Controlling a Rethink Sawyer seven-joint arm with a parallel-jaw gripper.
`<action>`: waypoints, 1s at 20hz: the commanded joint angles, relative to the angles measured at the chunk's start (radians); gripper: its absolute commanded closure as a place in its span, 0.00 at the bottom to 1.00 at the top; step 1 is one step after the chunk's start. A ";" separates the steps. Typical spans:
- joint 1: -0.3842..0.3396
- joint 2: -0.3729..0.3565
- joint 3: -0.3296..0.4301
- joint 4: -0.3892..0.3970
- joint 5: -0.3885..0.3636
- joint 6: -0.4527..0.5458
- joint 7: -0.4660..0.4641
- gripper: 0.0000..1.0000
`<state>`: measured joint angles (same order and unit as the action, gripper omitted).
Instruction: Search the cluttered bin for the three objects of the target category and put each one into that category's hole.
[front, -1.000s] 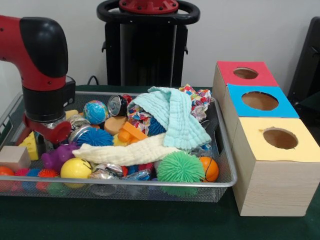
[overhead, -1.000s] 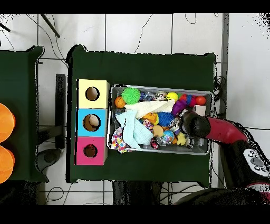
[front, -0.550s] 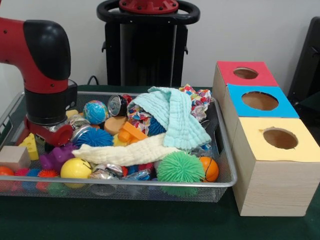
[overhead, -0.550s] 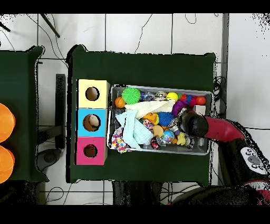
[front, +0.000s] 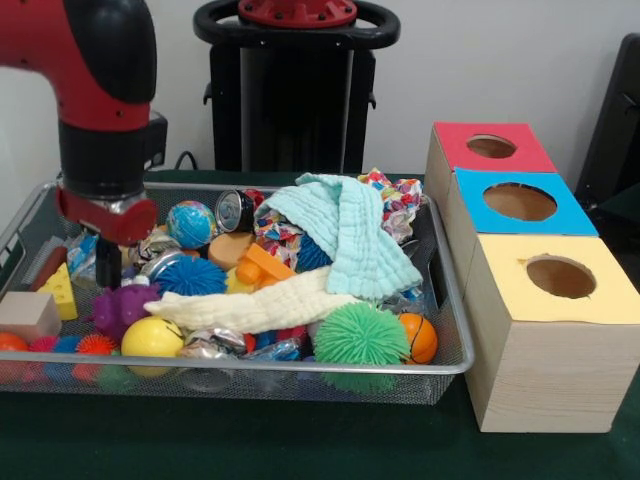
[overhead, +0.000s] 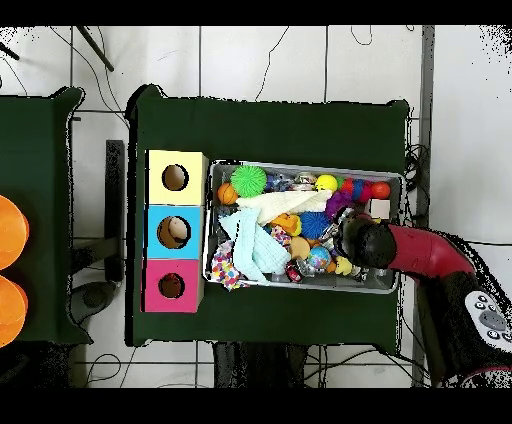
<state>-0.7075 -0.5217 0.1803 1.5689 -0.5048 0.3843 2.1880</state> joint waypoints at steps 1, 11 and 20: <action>0.013 -0.204 0.067 0.179 0.065 0.138 -0.049 1.00; 0.017 -0.282 0.071 0.214 0.100 0.205 -0.070 1.00; 0.040 -0.297 0.059 0.220 0.091 0.199 -0.055 1.00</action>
<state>-0.6883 -0.8105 0.1808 1.7142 -0.4338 0.4839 2.1880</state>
